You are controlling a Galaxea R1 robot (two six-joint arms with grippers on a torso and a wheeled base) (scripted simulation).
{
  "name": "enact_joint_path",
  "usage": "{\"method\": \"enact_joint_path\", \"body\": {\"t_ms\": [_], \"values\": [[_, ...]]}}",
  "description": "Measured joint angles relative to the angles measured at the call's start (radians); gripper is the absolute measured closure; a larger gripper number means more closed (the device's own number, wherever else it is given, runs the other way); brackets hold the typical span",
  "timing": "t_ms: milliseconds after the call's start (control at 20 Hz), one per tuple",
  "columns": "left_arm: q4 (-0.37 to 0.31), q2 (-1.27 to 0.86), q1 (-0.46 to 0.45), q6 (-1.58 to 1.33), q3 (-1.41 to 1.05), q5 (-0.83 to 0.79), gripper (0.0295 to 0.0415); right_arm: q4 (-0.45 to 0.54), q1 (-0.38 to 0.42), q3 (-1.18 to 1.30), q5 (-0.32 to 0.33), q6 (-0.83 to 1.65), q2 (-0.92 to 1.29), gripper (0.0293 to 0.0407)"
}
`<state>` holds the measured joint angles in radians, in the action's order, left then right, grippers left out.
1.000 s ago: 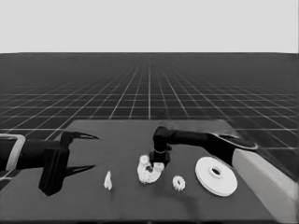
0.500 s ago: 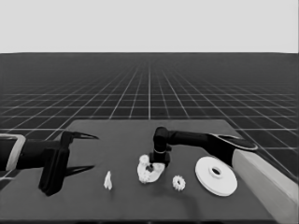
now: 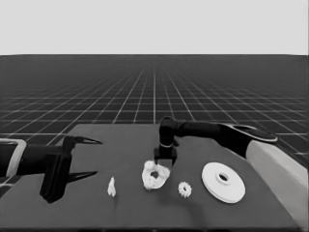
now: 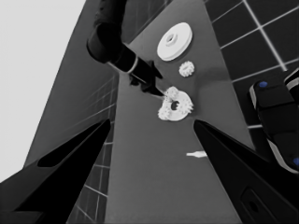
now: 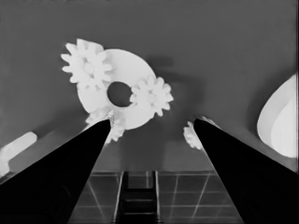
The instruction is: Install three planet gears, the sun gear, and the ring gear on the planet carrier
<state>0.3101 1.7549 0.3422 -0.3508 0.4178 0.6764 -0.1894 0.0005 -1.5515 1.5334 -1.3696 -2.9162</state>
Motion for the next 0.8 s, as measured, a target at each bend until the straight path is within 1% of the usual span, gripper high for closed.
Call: {"method": "enact_joint_path", "body": {"t_ms": [200, 250, 300, 350, 450, 700, 750, 800], "values": [[0.0, 0.0, 0.0, 0.0, 0.0, 0.0, 0.0326, 0.006, 0.005, 0.001, 0.001, -0.001, 0.0, 0.0315], [0.0, 0.0, 0.0, 0.0, 0.0, 0.0, 0.0326, -0.002, 0.002, 0.239, 0.015, -0.091, 0.139, 0.0315], [0.0, 0.0, 0.0, 0.0, 0.0, 0.0, 0.0326, -0.004, -0.001, 0.357, 0.022, -0.124, 0.229, 0.0315], [0.0, 0.0, 0.0, 0.0, 0.0, 0.0, 0.0326, -0.006, -0.002, 0.418, 0.025, -0.136, 0.28, 0.0315], [0.0, 0.0, 0.0, 0.0, 0.0, 0.0, 0.0326, -0.007, -0.003, 0.471, 0.026, -0.143, 0.326, 0.0315], [0.0, 0.0, 0.0, 0.0, 0.0, 0.0, 0.0326, -0.007, -0.003, 0.495, 0.026, -0.145, 0.347, 0.0315], [0.0, 0.0, 0.0, 0.0, 0.0, 0.0, 0.0326, -0.108, -0.097, 0.463, 0.016, -0.121, 0.341, 0.0315], [0.0, 0.0, 0.0, 0.0, 0.0, 0.0, 0.0326, -0.166, -0.161, 0.432, 0.003, -0.1, 0.334, 0.0315]]}}
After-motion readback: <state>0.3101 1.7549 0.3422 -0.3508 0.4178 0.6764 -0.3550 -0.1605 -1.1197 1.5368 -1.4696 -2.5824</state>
